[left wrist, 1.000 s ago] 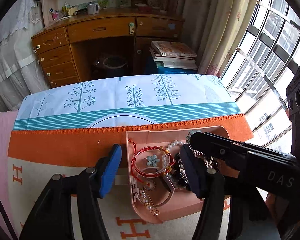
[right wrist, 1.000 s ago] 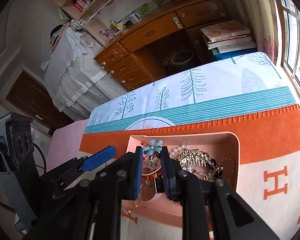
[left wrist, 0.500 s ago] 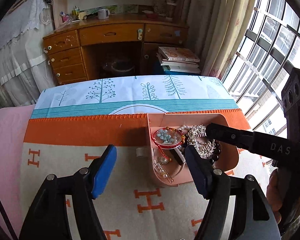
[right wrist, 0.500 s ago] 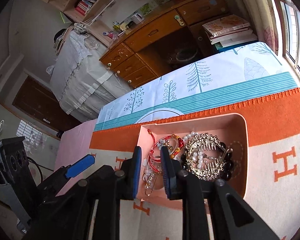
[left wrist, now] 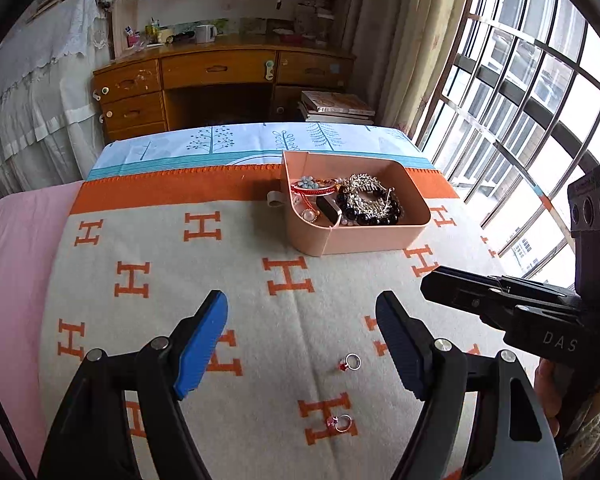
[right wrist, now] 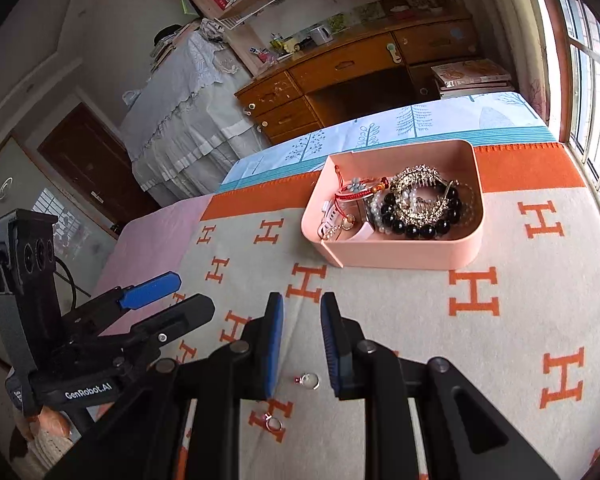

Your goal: Organize jewelry

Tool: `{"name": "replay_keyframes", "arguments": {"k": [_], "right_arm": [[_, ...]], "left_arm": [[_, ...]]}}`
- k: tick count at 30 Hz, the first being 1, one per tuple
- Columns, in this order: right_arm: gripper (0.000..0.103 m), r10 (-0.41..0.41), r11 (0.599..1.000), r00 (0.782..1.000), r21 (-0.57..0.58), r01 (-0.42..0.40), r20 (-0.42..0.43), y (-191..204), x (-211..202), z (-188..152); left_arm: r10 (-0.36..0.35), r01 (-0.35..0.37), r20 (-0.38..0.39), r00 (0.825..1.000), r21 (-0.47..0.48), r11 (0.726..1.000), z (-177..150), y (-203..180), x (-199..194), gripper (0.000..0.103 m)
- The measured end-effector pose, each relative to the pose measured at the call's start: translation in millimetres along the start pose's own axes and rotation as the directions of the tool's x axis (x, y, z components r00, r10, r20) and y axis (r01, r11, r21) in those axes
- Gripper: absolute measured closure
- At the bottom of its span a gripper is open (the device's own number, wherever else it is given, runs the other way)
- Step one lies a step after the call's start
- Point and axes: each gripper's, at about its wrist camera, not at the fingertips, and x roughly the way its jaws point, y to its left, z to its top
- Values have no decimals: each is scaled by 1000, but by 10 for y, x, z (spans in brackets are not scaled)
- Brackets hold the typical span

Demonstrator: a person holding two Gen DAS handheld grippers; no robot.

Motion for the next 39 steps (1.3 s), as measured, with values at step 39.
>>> {"name": "replay_keyframes", "arguments": {"k": [39], "right_arm": [[83, -106, 983, 987, -163, 86, -121, 102, 209, -985]], "left_arm": [[-25, 106, -154, 988, 541, 834, -891, -309, 579, 66]]}}
